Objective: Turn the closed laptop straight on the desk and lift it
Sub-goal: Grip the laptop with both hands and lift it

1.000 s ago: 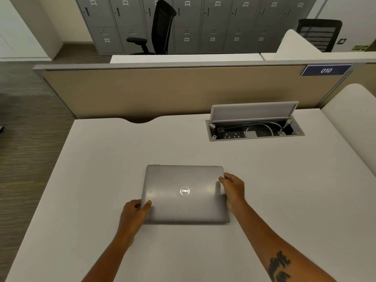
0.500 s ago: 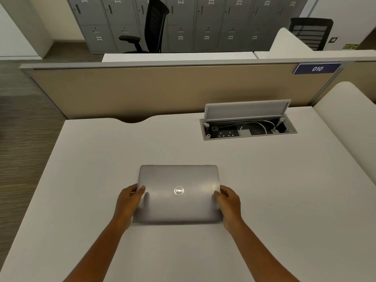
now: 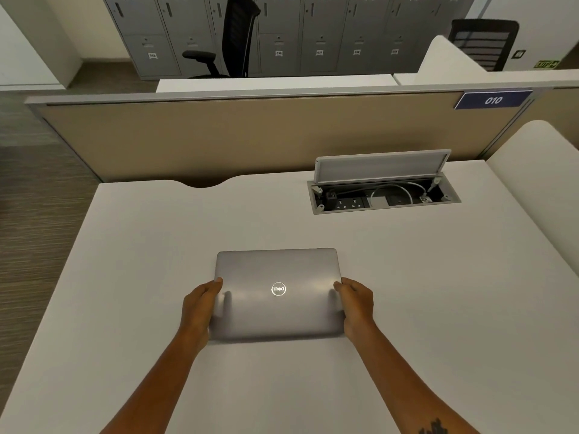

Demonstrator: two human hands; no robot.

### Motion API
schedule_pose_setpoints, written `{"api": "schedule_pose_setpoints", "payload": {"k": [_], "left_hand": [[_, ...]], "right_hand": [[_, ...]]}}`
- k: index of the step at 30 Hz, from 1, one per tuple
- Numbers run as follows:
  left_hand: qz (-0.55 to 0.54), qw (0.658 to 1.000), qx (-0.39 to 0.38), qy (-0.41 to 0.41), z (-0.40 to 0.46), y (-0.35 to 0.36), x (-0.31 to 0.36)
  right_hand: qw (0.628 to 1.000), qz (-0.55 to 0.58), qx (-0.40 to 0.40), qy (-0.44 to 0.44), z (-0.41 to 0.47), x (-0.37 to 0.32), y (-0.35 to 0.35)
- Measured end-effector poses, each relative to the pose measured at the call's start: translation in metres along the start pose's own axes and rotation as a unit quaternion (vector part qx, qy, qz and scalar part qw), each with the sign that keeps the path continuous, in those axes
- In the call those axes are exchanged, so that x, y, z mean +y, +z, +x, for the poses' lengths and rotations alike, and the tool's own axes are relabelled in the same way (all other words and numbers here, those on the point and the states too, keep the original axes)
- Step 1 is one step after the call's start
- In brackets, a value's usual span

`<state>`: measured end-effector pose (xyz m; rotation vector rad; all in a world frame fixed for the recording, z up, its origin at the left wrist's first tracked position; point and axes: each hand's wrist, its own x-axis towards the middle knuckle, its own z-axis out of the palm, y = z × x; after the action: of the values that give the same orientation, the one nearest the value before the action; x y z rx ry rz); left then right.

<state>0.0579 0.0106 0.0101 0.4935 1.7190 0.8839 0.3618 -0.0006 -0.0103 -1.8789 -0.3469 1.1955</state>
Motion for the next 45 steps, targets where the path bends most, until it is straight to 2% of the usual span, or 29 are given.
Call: {"api": "schedule_pose_setpoints", "payload": {"k": [11, 19, 45], "left_hand": [[-0.006, 1.000, -0.026, 0.007, -0.001, 0.043, 0.012], [-0.015, 0.999, -0.030, 0.006, 0.012, 0.067, 0.023], [-0.035, 0.999, -0.014, -0.011, 0.027, 0.085, 0.037]], "right_hand": [[0.999, -0.036, 0.027, -0.024, 0.042, -0.042, -0.011], [1.000, -0.005, 0.018, -0.006, 0.067, -0.064, -0.015], [1.000, 0.004, 0.012, -0.006, 0.092, -0.070, -0.011]]}}
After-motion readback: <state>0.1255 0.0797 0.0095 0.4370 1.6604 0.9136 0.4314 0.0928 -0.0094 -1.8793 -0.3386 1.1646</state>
